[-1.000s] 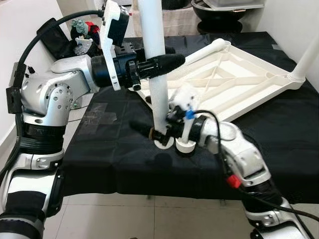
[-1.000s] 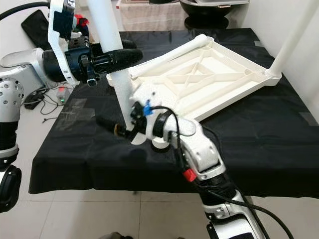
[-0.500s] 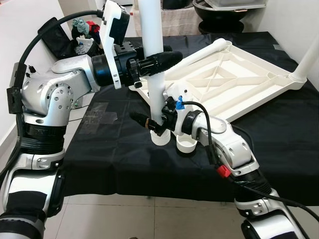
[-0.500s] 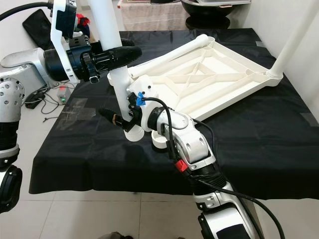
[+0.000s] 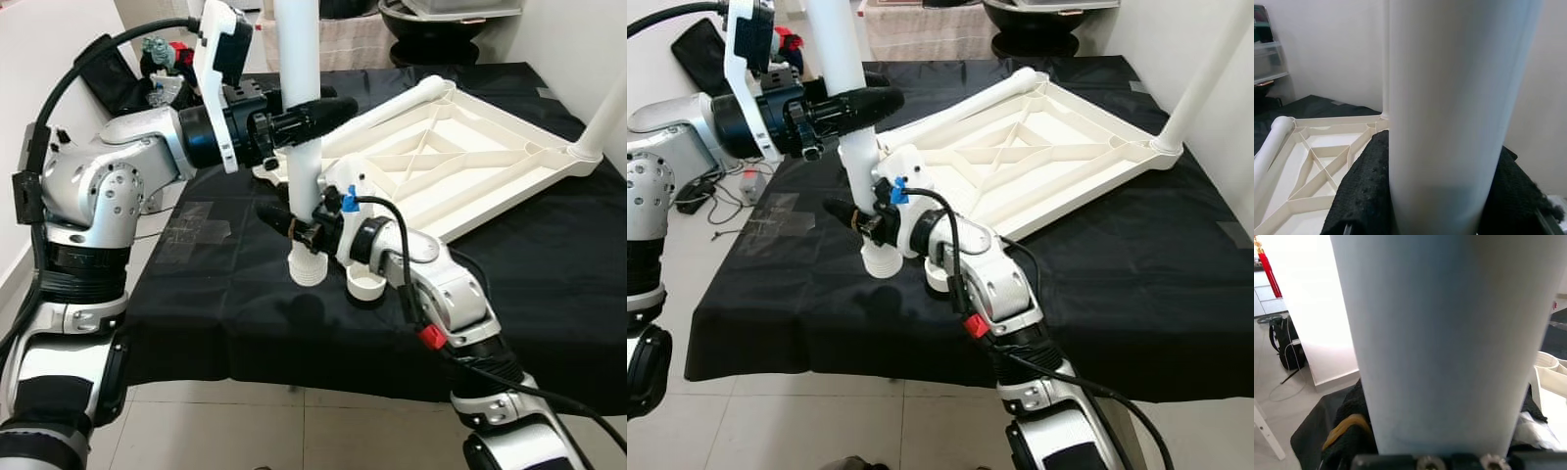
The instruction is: Building children table
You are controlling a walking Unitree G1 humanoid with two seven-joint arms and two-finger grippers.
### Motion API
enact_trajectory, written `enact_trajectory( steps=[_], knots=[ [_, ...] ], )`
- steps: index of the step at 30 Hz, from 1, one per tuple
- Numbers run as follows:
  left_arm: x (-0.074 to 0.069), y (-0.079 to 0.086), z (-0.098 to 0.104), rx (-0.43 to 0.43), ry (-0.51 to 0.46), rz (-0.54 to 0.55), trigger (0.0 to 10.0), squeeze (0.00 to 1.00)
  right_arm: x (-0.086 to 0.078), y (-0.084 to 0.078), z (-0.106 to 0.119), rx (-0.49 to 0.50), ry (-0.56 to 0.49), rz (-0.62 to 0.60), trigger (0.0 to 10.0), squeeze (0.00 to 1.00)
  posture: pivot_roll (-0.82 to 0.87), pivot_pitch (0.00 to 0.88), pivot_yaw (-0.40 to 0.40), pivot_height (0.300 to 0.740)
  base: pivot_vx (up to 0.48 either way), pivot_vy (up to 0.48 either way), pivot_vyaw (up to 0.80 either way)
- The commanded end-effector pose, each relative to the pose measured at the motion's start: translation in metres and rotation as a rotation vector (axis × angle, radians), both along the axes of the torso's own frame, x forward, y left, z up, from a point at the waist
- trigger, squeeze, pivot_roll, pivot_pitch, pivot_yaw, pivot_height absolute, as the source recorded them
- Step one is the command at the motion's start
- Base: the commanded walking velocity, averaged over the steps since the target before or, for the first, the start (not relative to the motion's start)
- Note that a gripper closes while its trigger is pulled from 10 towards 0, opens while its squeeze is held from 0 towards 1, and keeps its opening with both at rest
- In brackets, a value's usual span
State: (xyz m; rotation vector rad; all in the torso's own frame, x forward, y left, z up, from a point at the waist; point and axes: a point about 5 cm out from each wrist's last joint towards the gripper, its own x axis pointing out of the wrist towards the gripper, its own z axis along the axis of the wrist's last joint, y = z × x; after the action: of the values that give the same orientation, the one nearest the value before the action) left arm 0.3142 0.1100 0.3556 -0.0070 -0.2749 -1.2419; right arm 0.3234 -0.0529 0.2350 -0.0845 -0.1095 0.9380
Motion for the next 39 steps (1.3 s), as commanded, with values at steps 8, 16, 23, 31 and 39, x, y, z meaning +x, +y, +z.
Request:
enact_trajectory(
  steps=[8, 16, 23, 31, 39],
  knots=[
    [-0.013, -0.010, 0.011, -0.038, -0.032, -0.111, 10.0, 1.00, 0.003, -0.002, -0.002, -0.019, 0.012, -0.018, 0.0, 0.00, -0.02, 0.068, 0.055, 0.740, 0.000, 0.000, 0.00],
    [-0.018, 0.007, 0.032, -0.146, -0.063, -0.063, 10.0, 1.00, 0.010, -0.015, -0.007, -0.043, 0.019, -0.091, 0.0, 0.00, -0.02, 0.067, 0.049, 0.740, 0.000, 0.000, 0.00],
    [-0.037, 0.053, 0.064, -0.289, -0.151, 0.080, 10.0, 1.00, 0.027, -0.054, -0.004, -0.048, 0.009, -0.272, 0.0, 0.00, -0.01, 0.077, 0.046, 0.740, 0.000, 0.000, 0.00],
    [-0.060, 0.078, 0.041, -0.243, -0.134, 0.132, 10.0, 1.00, 0.041, -0.094, 0.013, 0.038, -0.019, -0.471, 0.0, 0.00, 0.00, 0.087, 0.042, 0.740, 0.000, 0.000, 0.00],
    [-0.069, 0.062, -0.039, -0.134, 0.092, 0.218, 10.0, 0.00, 0.037, -0.101, 0.047, 0.247, -0.068, -0.389, 0.3, 0.00, 0.01, 0.117, 0.036, 0.740, 0.000, 0.000, 0.00]
  ],
)
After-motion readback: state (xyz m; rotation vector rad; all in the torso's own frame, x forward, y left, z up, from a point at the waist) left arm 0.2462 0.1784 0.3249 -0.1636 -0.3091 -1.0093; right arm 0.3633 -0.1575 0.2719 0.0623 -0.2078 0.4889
